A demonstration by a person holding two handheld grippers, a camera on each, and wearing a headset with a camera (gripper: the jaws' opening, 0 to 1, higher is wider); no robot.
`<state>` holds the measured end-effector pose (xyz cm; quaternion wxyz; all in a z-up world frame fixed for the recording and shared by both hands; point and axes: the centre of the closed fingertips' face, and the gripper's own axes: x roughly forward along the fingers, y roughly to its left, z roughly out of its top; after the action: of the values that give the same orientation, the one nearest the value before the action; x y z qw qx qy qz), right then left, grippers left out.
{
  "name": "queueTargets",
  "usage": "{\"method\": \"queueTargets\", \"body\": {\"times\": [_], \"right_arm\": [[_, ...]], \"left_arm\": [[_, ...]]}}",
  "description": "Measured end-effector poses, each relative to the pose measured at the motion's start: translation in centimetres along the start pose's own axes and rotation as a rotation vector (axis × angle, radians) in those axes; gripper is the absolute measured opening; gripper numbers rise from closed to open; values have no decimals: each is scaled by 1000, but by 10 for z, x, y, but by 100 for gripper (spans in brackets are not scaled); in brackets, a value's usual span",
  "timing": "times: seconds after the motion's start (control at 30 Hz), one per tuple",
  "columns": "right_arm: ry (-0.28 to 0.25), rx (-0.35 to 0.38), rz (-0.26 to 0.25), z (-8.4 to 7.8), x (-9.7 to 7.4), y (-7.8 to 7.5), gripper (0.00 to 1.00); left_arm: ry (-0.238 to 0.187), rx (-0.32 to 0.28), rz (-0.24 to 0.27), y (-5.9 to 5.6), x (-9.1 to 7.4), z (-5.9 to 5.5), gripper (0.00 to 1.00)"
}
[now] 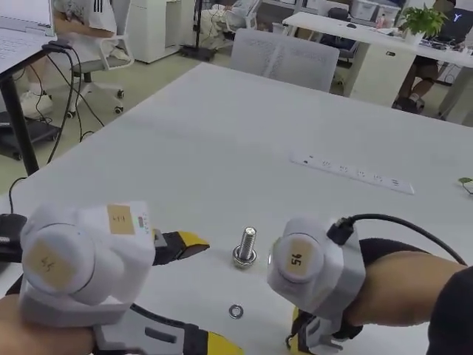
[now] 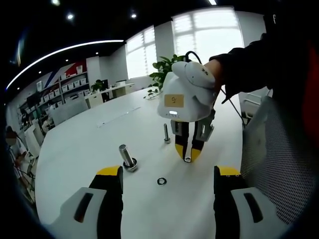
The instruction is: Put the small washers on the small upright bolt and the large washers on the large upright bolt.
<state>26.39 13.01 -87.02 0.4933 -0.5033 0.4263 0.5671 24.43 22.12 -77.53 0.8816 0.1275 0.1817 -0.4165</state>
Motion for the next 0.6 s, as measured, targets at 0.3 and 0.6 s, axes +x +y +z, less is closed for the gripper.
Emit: {"method": "queueTargets", "body": {"times": [0.3,0.6], "right_arm": [[-12,41,-4,-10,-8,1,13],[-51,69,-28,-13,-25,-2,13]], "left_arm": [[4,5,-4,0,1,1,74],[4,7,-5,-1,1,1,74]]}}
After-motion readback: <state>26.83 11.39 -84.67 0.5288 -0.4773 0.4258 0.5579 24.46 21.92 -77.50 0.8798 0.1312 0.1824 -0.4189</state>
